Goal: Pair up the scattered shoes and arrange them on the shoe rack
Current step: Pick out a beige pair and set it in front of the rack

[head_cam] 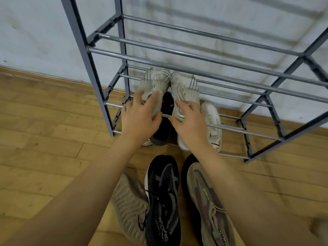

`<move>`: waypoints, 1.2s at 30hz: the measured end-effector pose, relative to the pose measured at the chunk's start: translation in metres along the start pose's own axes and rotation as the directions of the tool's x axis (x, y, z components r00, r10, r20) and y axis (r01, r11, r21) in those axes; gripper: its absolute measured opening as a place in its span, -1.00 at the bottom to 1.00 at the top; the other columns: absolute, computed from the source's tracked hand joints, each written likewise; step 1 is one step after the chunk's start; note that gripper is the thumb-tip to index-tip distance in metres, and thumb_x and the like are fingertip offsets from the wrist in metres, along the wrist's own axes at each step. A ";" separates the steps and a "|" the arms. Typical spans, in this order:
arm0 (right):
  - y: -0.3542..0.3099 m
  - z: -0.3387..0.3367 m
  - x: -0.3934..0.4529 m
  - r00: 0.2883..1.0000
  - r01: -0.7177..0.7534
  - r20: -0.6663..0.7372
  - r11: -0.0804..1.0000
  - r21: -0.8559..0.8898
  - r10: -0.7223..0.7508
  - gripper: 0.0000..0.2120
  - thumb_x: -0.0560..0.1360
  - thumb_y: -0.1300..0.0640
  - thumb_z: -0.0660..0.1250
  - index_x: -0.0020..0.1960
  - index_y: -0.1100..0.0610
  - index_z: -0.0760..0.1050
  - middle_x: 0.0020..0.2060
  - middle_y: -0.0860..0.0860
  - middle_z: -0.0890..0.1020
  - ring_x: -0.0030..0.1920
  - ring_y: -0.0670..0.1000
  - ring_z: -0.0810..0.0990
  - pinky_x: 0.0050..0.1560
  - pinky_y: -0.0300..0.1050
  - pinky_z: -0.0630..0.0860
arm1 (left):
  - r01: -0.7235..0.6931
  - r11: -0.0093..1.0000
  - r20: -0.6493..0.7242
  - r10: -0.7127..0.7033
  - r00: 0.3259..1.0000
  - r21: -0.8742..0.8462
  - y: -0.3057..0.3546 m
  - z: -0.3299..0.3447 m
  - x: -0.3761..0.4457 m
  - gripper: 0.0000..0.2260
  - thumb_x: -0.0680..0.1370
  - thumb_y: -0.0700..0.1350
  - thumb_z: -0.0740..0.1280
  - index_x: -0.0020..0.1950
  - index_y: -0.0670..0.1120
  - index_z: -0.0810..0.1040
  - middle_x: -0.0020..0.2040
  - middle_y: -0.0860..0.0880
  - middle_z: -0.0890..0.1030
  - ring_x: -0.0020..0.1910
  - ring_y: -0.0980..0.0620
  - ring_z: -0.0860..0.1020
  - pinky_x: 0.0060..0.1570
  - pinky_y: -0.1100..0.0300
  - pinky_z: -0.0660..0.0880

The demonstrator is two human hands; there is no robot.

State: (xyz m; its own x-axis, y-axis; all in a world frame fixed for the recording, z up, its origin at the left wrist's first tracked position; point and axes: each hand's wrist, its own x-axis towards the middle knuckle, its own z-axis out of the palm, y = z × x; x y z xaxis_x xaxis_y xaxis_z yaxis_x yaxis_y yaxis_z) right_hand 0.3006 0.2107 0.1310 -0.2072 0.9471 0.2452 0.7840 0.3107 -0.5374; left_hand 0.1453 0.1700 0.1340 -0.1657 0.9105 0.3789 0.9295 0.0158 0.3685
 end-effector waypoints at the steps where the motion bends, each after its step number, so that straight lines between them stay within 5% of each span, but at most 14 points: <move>1: 0.002 -0.001 -0.004 1.000 0.020 0.001 1.000 0.008 -0.020 -0.48 0.45 -0.10 0.36 0.38 -0.10 0.36 0.28 0.05 0.40 0.33 0.17 0.29 0.19 0.10 0.43 | -0.024 0.999 0.028 0.025 0.999 -0.033 -0.005 -0.001 -0.002 -0.50 0.45 0.08 0.28 0.38 0.06 0.35 0.39 -0.25 0.31 0.11 -0.37 0.47 -0.14 -0.16 0.52; 5: 0.010 -0.015 -0.012 0.997 0.019 0.074 0.995 -0.093 -0.013 -0.40 0.46 -0.17 0.31 0.43 -0.31 0.14 0.50 0.06 0.13 0.47 0.15 0.16 0.32 0.21 0.26 | -0.059 0.994 0.136 0.070 0.988 -0.089 -0.016 -0.008 -0.005 -0.47 0.43 0.10 0.31 0.40 0.13 0.32 0.45 -0.24 0.18 0.22 -0.37 0.41 -0.12 -0.18 0.54; 7: 0.010 -0.015 -0.013 0.995 0.027 0.095 0.991 -0.133 -0.014 -0.42 0.48 -0.16 0.28 0.43 -0.30 0.15 0.43 0.03 0.26 0.40 0.15 0.27 0.29 0.19 0.26 | -0.085 0.991 0.122 0.098 0.988 -0.107 -0.015 -0.011 -0.005 -0.53 0.45 0.04 0.39 0.35 0.10 0.41 0.40 -0.22 0.28 0.16 -0.37 0.44 -0.12 -0.18 0.54; 11: 0.002 -0.003 -0.011 0.996 0.085 -0.013 0.992 0.090 -0.084 -0.54 0.45 -0.11 0.23 0.35 -0.12 0.40 0.13 0.04 0.50 0.13 0.17 0.49 0.11 0.21 0.45 | -0.150 0.986 0.035 0.153 0.988 -0.076 -0.012 -0.009 -0.011 -0.68 0.47 0.02 0.30 0.21 0.01 0.54 0.15 -0.20 0.46 -0.06 -0.32 0.51 -0.31 -0.11 0.55; 18: -0.016 0.009 0.003 0.990 0.114 -0.099 0.987 0.112 -0.103 -0.60 0.51 -0.02 0.28 0.34 -0.16 0.41 0.29 0.05 0.45 0.23 0.18 0.44 0.16 0.24 0.41 | -0.147 0.981 -0.063 0.140 0.988 -0.127 -0.026 -0.006 0.002 -0.75 0.47 0.01 0.23 0.11 0.01 0.52 0.13 -0.18 0.47 0.00 -0.32 0.47 -0.26 -0.09 0.53; 26: -0.026 0.023 0.014 0.996 0.046 -0.076 0.998 -0.051 -0.050 -0.62 0.52 -0.03 0.30 0.33 -0.17 0.41 0.33 0.00 0.43 0.29 0.22 0.35 0.28 0.13 0.24 | -0.135 0.981 -0.007 0.136 0.991 -0.140 -0.037 0.004 0.019 -0.72 0.50 -0.03 0.30 0.21 0.04 0.47 0.24 -0.20 0.40 0.07 -0.34 0.43 -0.14 -0.16 0.53; 36: -0.028 0.028 0.021 1.000 0.016 0.017 0.992 -0.126 -0.014 -0.61 0.54 -0.07 0.24 0.36 -0.19 0.35 0.36 0.00 0.37 0.30 0.24 0.31 0.28 0.15 0.27 | -0.116 0.990 0.075 0.121 0.990 -0.075 -0.038 0.004 0.021 -0.59 0.53 -0.03 0.32 0.37 0.06 0.35 0.39 -0.24 0.26 0.21 -0.41 0.34 0.03 -0.26 0.46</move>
State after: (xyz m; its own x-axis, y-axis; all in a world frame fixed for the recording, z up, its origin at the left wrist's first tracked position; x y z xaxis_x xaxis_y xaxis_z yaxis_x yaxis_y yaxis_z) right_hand 0.2581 0.2245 0.1291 -0.2282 0.9438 0.2391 0.8482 0.3133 -0.4270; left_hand 0.1075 0.1901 0.1248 -0.0266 0.9339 0.3565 0.9149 -0.1210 0.3851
